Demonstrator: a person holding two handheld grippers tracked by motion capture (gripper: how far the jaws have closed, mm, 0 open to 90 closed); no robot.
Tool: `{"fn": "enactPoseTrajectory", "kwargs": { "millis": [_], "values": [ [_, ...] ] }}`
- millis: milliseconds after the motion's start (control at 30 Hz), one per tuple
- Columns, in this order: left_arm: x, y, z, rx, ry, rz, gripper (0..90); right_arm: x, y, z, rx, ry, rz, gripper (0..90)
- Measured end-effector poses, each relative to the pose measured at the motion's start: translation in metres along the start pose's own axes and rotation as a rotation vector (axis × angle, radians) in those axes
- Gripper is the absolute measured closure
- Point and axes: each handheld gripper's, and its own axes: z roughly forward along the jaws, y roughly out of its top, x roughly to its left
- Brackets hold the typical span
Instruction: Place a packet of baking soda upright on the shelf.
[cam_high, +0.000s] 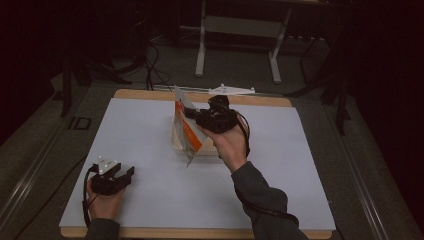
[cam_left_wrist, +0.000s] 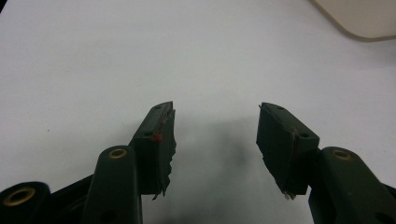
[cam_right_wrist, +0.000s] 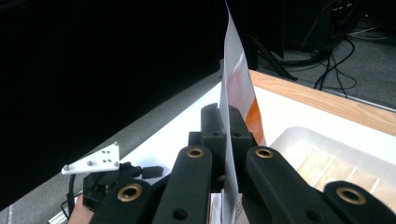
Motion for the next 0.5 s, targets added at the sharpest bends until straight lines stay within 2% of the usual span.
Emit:
{"fn": "enactPoseTrajectory", "kwargs": {
  "millis": [500],
  "values": [
    [0.000,0.000,0.000,0.001,0.003,-0.002,46.6,-0.011,0.007,0.012,-0.013,-0.042,0.040,90.0]
  ]
}}
